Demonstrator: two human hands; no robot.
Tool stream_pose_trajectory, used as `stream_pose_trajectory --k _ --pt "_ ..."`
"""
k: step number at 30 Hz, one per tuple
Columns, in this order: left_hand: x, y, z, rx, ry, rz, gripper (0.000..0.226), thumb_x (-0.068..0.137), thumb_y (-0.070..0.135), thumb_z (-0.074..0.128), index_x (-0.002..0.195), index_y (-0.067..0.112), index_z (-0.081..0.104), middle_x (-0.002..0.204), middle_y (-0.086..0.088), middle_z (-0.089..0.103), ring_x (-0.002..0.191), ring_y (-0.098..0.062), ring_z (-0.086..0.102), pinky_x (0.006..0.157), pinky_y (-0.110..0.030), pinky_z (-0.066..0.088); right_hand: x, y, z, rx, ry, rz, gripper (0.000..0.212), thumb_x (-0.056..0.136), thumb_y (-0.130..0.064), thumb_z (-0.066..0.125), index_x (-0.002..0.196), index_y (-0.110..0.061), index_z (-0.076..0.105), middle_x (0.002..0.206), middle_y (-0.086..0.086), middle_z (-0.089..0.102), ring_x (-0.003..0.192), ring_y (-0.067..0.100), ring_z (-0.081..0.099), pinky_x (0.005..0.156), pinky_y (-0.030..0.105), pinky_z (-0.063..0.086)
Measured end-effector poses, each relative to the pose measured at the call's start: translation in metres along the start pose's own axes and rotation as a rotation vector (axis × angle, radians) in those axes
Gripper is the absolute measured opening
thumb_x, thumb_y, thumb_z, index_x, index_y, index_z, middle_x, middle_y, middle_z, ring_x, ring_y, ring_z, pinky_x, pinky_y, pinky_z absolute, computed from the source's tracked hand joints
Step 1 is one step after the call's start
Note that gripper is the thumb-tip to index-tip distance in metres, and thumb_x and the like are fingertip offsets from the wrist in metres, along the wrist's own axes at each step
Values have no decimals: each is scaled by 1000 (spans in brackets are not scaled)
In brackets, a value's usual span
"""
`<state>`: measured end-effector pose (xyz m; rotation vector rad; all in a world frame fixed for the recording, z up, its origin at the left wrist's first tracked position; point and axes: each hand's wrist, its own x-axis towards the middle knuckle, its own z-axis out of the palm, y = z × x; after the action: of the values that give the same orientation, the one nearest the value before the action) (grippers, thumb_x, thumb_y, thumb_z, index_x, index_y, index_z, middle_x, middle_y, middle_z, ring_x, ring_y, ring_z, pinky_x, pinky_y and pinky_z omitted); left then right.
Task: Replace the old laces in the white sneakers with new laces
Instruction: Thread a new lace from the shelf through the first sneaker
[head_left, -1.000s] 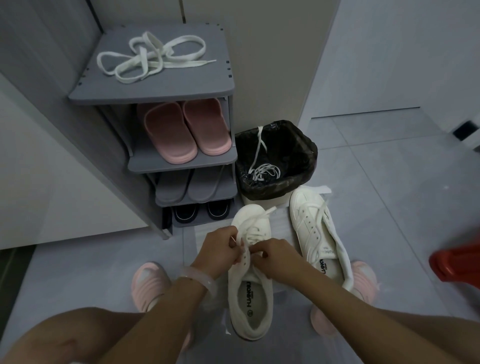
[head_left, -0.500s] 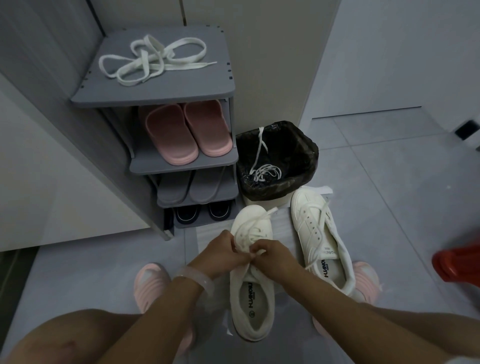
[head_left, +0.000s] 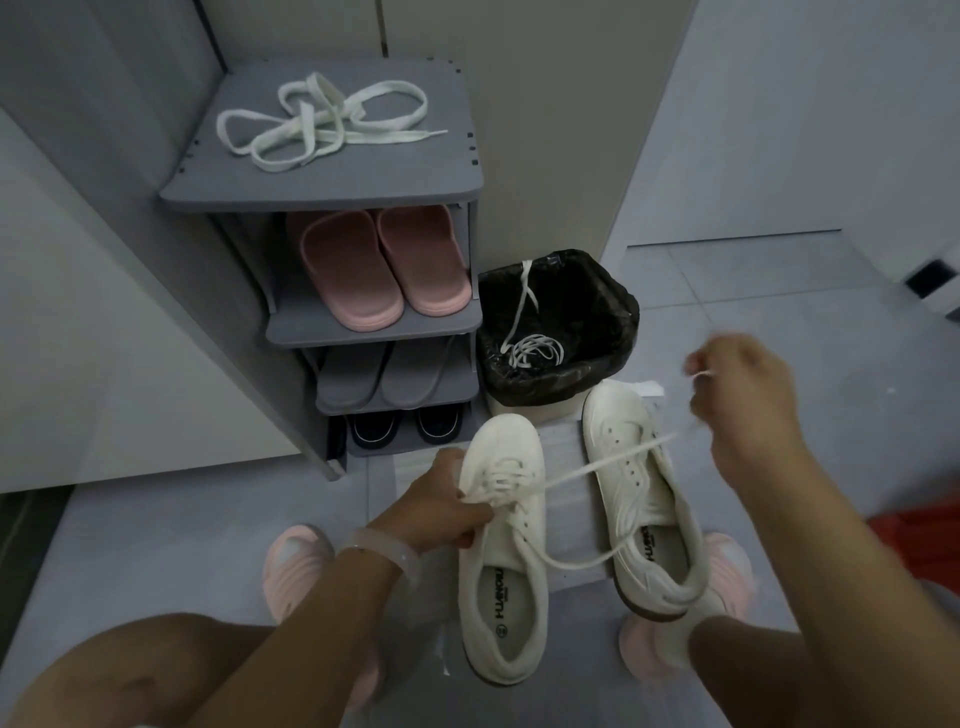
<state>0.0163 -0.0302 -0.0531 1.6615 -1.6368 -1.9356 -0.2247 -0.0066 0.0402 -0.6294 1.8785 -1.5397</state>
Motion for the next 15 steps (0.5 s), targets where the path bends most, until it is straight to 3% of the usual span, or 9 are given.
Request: stream_pose_trajectory --k 1,3,5,8,11,13,15 --pt "1 0 1 73 -3 66 47 82 11 62 115 33 36 94 -2 51 77 -17 58 60 -16 51 -8 4 7 -270 -123 -79 20 91 -13 46 74 -18 55 58 -2 54 36 0 39 42 18 32" --pt "3 -2 2 308 75 234 26 84 16 62 102 30 49 95 2 48 89 -16 52 64 -6 38 -25 23 23 -737 -497 -209 11 89 -24 54 80 -24 61 59 -8 56 49 -3 50 53 16 40" --pt "2 -1 -1 468 143 325 4 86 20 61 89 19 59 85 9 44 90 -12 46 64 -8 31 -43 46 38 -1052 -762 -240 14 88 -38 57 94 -26 63 76 -8 62 75 7 59 71 24 46" --pt "4 3 -7 493 149 355 16 88 23 59 83 8 64 74 13 44 76 -7 46 61 -12 32 -59 72 51 -1316 -848 -289 37 88 -45 54 116 -21 55 109 3 61 100 22 58 81 31 46" --pt "1 11 -9 170 143 242 28 90 26 57 65 14 61 69 7 57 66 -3 51 58 -8 37 -60 74 52 -1358 -826 -345 27 92 -35 48 108 -14 55 109 7 58 98 25 57 74 32 43" --pt "1 15 -9 -53 174 42 33 91 29 56 61 15 59 67 4 61 63 -5 55 56 -13 39 -58 74 51 -1348 -861 -340 19 91 -30 48 98 -13 56 105 7 59 94 25 57 69 30 40" --pt "2 13 -10 -53 241 -92 33 91 24 55 60 11 54 65 0 58 62 -12 54 52 -17 39 -60 75 50 -1289 -923 -282 13 90 -27 49 88 -15 53 100 7 59 88 23 55 67 29 38"
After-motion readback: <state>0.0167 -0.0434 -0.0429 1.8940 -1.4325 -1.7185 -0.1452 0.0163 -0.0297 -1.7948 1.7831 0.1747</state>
